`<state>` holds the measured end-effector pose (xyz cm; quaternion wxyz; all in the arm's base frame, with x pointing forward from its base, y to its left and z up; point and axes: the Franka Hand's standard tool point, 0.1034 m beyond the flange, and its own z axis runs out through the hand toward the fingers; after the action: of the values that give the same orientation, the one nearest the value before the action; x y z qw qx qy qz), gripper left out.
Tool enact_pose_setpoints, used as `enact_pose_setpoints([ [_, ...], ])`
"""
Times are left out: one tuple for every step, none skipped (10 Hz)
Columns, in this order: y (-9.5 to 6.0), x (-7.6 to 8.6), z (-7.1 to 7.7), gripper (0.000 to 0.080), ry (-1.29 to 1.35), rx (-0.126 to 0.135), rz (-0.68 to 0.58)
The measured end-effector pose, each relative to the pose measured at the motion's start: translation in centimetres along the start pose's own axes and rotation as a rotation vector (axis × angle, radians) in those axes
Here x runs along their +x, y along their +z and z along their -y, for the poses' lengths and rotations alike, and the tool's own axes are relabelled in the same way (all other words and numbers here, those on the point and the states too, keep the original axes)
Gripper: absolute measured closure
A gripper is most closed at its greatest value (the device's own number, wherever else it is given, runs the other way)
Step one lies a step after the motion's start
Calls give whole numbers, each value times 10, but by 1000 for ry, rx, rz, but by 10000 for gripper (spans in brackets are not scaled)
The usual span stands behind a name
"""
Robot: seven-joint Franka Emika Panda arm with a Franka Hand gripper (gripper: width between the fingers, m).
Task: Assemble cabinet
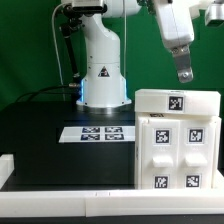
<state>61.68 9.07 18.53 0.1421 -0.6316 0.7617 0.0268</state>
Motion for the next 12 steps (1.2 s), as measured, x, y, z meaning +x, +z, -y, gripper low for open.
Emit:
enact_pose_setpoints([
  [2,0,-1,2,-8,-4,-2],
  [7,-2,-3,2,-86,-23,-13],
  [8,-4,-2,2,-294,-51,-42],
  [7,-7,1,2,-441,-55,-51],
  [8,-7,1,2,-583,-65,-46],
  [9,-7,2,2,-729,-75,-39],
  [8,-7,3,2,-822,-87,-31],
  [9,-7,3,2,-905,-86,-28],
  [9,-7,3,2,-972,-88,-25],
  [9,-7,3,2,-1036,-90,-23],
  [9,-7,3,2,-1128,-92,-19],
  [9,-7,3,2,-1185,-94,-20],
])
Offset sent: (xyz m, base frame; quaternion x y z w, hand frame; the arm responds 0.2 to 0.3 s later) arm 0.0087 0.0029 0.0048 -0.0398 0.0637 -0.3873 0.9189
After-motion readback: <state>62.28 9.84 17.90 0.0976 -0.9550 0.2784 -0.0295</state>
